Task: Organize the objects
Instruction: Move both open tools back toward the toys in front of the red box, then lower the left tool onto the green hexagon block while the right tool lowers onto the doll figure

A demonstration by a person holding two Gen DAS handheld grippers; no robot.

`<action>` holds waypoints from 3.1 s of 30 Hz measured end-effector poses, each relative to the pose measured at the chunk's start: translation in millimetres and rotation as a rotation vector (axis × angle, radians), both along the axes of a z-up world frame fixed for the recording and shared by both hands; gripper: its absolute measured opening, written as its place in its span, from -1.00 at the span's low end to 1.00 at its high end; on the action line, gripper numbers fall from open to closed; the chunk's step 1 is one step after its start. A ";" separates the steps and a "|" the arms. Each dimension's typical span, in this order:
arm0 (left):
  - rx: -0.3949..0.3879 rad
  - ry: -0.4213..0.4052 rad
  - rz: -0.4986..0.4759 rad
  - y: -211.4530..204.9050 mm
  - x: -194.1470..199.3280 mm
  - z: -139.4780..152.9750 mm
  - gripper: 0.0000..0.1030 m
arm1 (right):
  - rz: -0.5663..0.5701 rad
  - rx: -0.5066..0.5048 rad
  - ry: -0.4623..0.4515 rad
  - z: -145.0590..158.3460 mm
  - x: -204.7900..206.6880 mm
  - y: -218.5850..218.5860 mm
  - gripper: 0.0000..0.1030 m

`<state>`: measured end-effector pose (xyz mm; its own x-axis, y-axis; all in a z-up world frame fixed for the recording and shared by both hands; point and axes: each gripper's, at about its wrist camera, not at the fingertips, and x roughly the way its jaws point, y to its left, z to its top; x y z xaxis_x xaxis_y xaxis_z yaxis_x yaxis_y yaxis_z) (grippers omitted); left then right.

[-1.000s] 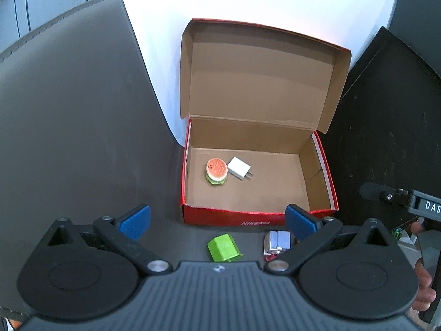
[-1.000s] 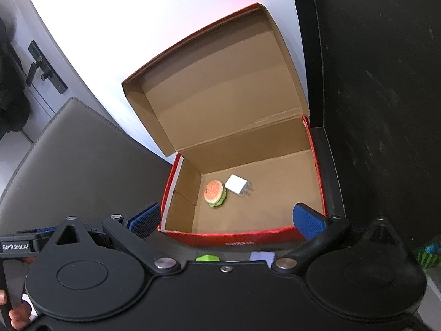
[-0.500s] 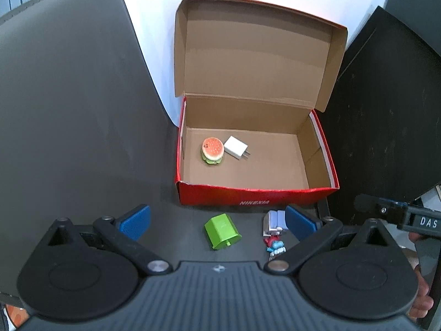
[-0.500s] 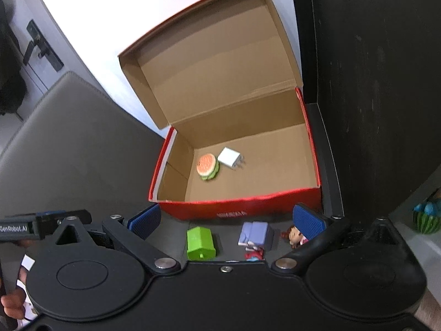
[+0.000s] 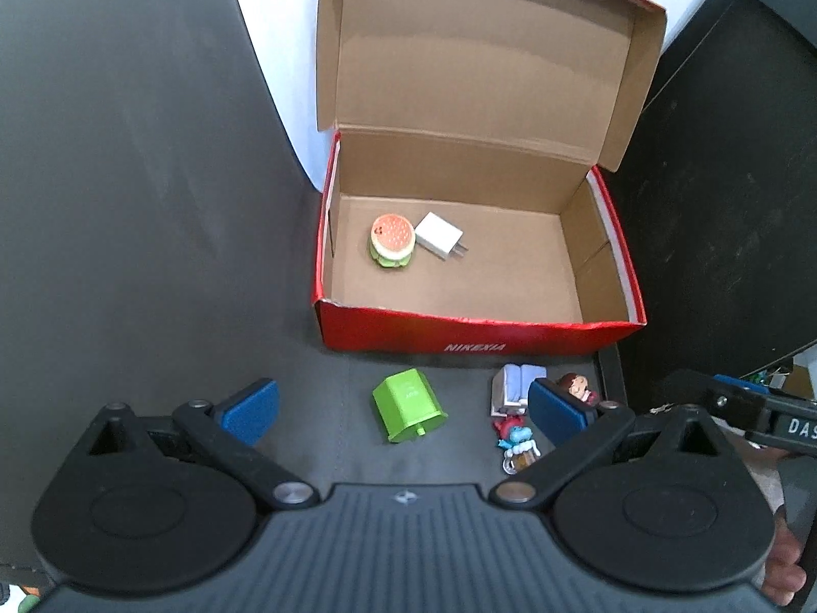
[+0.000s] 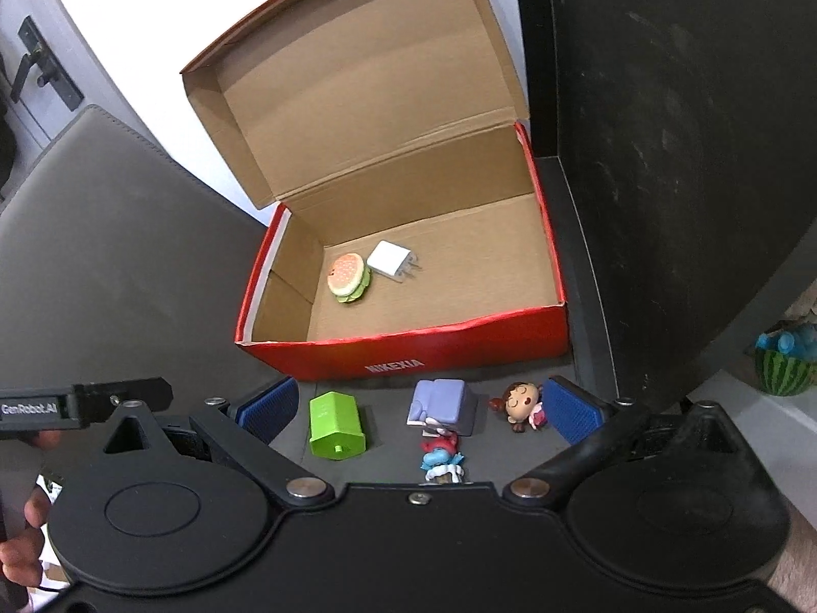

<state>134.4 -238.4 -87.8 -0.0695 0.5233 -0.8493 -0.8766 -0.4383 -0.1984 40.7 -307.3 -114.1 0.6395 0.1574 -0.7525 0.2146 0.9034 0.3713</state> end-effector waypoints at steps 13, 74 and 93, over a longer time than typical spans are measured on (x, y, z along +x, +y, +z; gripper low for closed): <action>-0.036 -0.018 -0.019 18.3 -4.9 -22.4 1.00 | -0.020 -0.027 -0.004 -14.9 2.4 -0.4 1.00; -0.216 -0.172 -0.115 92.5 -12.3 -184.6 0.26 | -0.061 -0.069 0.204 -120.0 60.6 2.7 0.38; -0.197 -0.180 -0.143 92.0 -18.0 -182.8 0.12 | -0.055 -0.299 0.278 -141.2 76.4 18.0 0.06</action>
